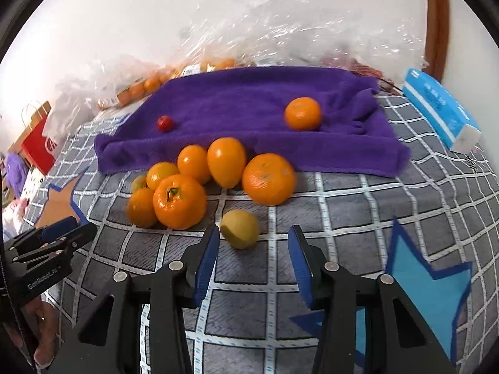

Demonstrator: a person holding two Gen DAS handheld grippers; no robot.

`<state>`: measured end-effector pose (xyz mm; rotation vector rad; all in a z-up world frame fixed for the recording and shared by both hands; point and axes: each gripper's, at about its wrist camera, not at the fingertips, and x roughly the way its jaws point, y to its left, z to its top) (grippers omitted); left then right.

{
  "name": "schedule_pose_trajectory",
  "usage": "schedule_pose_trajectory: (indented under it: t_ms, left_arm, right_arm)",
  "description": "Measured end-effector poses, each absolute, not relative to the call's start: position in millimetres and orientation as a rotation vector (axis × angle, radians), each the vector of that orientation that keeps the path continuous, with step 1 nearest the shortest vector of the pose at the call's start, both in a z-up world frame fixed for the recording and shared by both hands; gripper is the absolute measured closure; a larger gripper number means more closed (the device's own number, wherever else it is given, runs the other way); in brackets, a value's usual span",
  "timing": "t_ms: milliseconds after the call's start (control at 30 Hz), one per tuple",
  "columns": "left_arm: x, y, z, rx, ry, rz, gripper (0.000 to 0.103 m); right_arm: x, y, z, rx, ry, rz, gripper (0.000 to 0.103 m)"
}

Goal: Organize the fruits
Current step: 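Withdraw both tools and move the right tool to a yellow-green fruit, then close the right tool on the yellow-green fruit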

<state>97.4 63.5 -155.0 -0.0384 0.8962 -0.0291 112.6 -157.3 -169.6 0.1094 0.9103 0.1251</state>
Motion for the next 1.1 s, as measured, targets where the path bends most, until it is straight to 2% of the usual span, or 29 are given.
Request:
schedule_pose_trajectory:
  t_ms: [167, 267, 500, 600, 1100]
  left_arm:
    - [96, 64, -155, -0.028, 0.896, -0.037, 0.055]
    - [95, 65, -155, -0.037, 0.889, -0.041, 0.056]
    - [96, 64, -152, -0.049, 0.912, -0.070, 0.056]
    - [97, 59, -147, -0.049, 0.910, -0.099, 0.062]
    - [112, 1, -148, -0.030, 0.888, -0.286, 0.061]
  right_arm:
    - [118, -156, -173, 0.122, 0.919, 0.125, 0.063]
    - [119, -152, -174, 0.114, 0.912, 0.142, 0.076]
    - [128, -145, -176, 0.071, 0.923, 0.130, 0.076]
    - [126, -150, -175, 0.091, 0.920, 0.133, 0.076]
    - [98, -220, -175, 0.100, 0.890, -0.016, 0.076]
